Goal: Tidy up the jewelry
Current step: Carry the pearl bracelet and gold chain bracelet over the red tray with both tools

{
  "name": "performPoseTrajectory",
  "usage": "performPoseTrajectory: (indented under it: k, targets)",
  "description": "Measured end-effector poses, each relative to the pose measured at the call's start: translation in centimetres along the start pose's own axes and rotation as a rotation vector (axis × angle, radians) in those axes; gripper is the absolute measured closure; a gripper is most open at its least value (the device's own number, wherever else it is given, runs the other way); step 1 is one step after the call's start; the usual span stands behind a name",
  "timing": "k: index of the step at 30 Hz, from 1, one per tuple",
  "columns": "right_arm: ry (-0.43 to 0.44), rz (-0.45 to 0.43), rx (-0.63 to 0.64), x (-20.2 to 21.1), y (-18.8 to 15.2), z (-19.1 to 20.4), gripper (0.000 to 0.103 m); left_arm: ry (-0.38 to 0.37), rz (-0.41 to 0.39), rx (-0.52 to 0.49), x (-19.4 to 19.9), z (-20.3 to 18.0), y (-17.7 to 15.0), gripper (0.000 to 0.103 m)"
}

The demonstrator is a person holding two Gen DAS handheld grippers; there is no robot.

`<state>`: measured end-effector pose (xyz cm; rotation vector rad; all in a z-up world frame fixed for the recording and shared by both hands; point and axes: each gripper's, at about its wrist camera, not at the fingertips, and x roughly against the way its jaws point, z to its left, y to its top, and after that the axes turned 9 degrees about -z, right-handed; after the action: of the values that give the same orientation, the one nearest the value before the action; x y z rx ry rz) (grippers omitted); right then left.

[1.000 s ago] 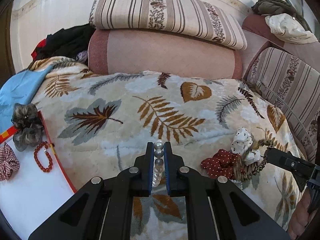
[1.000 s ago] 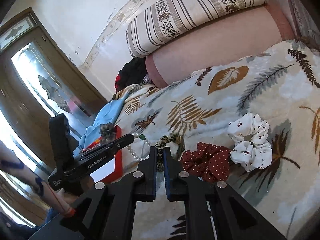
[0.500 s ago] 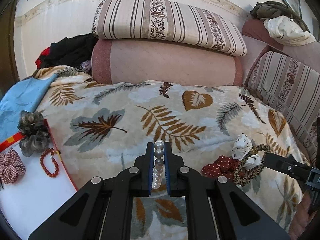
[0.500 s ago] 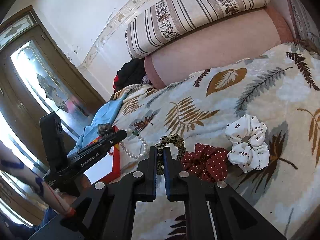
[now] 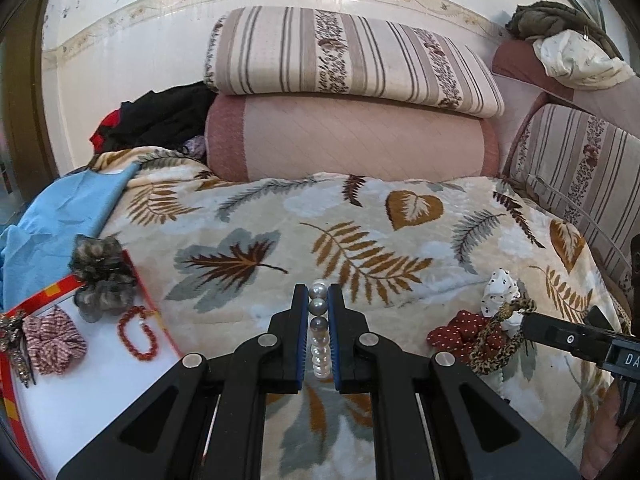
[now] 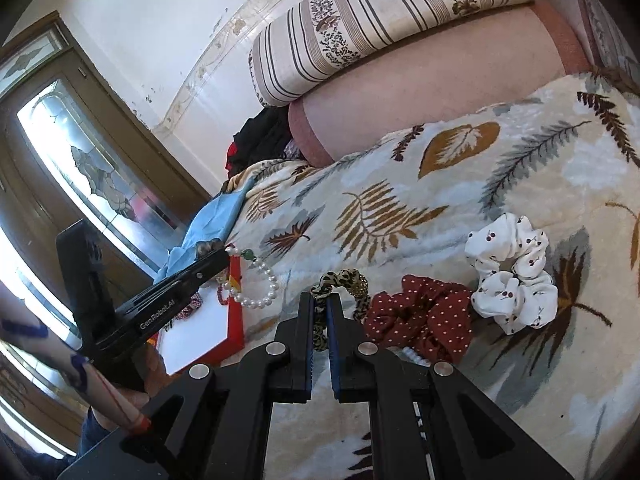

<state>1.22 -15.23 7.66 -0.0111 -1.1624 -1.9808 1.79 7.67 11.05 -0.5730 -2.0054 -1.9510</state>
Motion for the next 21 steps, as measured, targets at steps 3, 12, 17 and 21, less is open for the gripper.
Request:
performPoseTrajectory:
  k: [3, 12, 17, 21]
  targets:
    - [0.009, -0.006, 0.010, 0.0, -0.2, 1.4, 0.096, 0.019, -0.012, 0.009, 0.9, 1.3, 0.1, 0.094]
    - [0.079, 0.036, 0.022, -3.3, -1.2, 7.6, 0.096, 0.078, -0.035, 0.070, 3.3, 6.2, 0.6, 0.094]
    - [0.106, 0.070, 0.077, -6.3, -1.2, 12.2, 0.096, 0.125, -0.035, 0.129, 4.6, 9.9, 0.3, 0.094]
    - [0.127, 0.100, 0.098, -9.1, -1.4, 15.5, 0.096, 0.192, -0.024, 0.181, 5.5, 13.7, -0.1, 0.094]
